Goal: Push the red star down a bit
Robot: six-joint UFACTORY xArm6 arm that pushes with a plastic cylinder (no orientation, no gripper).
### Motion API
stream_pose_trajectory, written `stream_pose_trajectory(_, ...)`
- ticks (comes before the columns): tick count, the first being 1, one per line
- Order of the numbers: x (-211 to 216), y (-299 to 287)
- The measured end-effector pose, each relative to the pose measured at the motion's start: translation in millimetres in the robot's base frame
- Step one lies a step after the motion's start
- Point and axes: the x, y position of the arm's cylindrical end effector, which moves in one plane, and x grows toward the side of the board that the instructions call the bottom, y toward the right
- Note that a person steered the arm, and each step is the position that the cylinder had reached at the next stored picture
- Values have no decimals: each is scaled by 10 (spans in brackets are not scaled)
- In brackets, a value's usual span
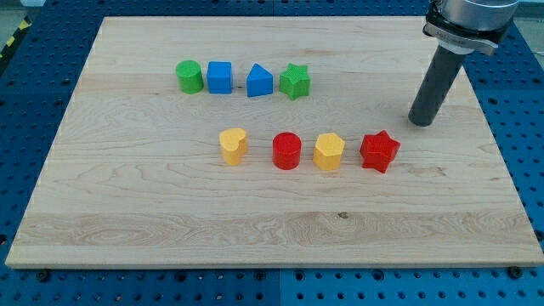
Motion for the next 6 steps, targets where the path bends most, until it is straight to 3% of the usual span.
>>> stream_pose_trajectory(1, 0, 0)
stream_pose_trajectory(3, 133, -1019)
stream_pose_trajectory(6, 685, -636)
